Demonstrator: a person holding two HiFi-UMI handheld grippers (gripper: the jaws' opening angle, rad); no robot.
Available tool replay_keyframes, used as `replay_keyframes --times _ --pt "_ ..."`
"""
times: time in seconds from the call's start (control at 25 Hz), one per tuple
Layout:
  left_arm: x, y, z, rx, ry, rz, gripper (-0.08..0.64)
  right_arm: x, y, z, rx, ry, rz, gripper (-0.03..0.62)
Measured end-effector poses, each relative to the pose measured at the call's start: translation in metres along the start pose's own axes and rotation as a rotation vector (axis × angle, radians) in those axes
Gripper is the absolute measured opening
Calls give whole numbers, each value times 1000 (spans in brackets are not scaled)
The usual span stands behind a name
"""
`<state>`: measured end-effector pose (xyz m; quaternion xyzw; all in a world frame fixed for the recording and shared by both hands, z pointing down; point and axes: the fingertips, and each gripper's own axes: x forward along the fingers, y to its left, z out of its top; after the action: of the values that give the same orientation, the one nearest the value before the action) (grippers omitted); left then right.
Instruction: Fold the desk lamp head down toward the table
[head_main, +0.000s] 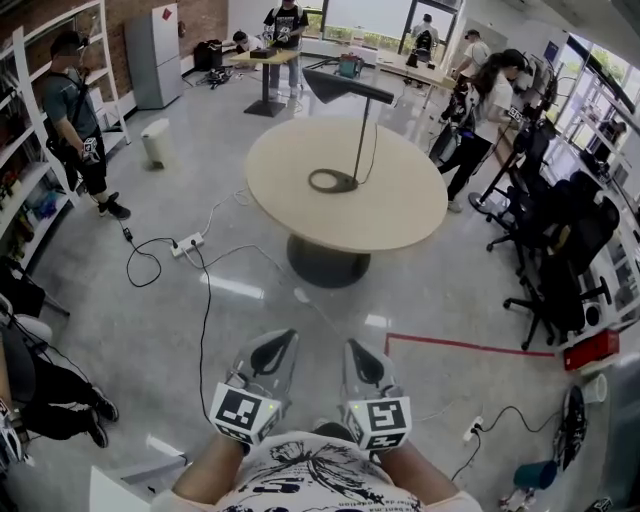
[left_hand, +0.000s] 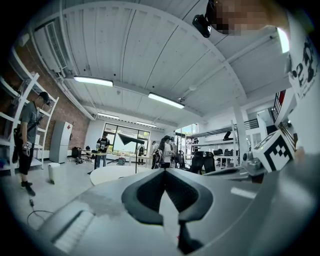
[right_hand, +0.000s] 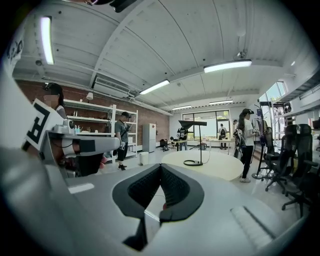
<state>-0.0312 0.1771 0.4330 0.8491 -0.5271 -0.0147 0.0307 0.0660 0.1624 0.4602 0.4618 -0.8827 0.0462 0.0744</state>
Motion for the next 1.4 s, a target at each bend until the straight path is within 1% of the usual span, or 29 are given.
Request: replay_keyframes --times 0.16,0.36,0.52,0.72,0.92,1.12,1.4 --pt "1 8 -2 20 0 -1 6 6 -4 0 16 -16 -25 8" --pt "2 15 -4 13 3 5 6 12 -10 -2 5 -16 -39 8" --pt "3 30 -8 -11 34 5 6 28 -11 3 -2 -10 -48 8" --pt "27 51 -3 -13 21 35 6 56 -25 6 4 -7 -34 8" --pt "75 75 -6 -16 31 63 6 98 -60 10 17 -5 -11 8" --pt "143 107 -5 -26 55 101 6 153 -117 21 28 18 0 8" --pt "239 145 15 -15 26 159 6 232 -194 48 17 18 42 8"
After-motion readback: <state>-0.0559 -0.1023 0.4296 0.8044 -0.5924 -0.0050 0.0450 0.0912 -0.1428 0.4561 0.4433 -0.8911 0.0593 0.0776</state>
